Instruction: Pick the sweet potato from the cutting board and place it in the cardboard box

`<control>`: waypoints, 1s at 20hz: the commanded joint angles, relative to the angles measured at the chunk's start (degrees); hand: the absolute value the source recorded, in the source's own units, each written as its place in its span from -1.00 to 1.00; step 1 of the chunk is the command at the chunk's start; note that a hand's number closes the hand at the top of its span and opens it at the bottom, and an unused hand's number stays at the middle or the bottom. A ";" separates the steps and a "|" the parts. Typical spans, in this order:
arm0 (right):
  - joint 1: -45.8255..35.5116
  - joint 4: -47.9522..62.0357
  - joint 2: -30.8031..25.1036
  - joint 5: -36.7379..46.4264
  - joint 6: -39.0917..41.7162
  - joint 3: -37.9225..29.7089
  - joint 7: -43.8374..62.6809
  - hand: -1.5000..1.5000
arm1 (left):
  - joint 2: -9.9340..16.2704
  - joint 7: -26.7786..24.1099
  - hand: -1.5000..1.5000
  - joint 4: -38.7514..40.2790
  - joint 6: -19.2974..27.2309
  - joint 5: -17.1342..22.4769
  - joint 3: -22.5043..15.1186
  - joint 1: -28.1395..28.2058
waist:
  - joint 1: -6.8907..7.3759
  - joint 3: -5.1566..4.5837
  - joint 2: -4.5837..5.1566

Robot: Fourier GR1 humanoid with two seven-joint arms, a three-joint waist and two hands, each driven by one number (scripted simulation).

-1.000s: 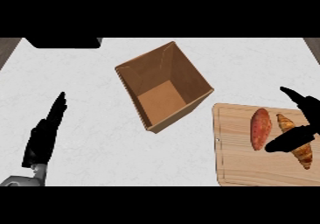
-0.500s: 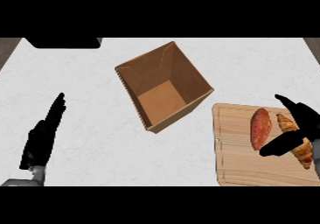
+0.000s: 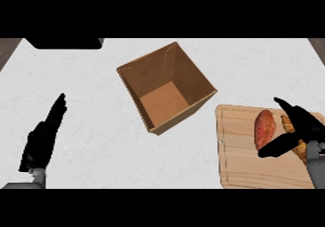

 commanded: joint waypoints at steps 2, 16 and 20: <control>5.16 -1.84 0.58 1.74 1.05 -2.75 -4.38 -1.00 | -2.57 0.55 0.00 -0.52 0.57 -3.39 0.06 -0.41 | -0.18 0.00 -0.02; -0.97 8.63 5.89 9.03 2.30 -4.57 -8.64 -1.00 | -3.93 -2.21 0.00 1.14 -4.92 -4.12 5.51 -0.12 | 0.08 -0.01 0.04; 1.26 7.12 6.73 9.32 3.26 -5.32 -9.01 -1.00 | -4.90 1.29 0.00 -1.84 -4.90 -6.18 4.85 0.28 | -0.04 -0.01 -0.01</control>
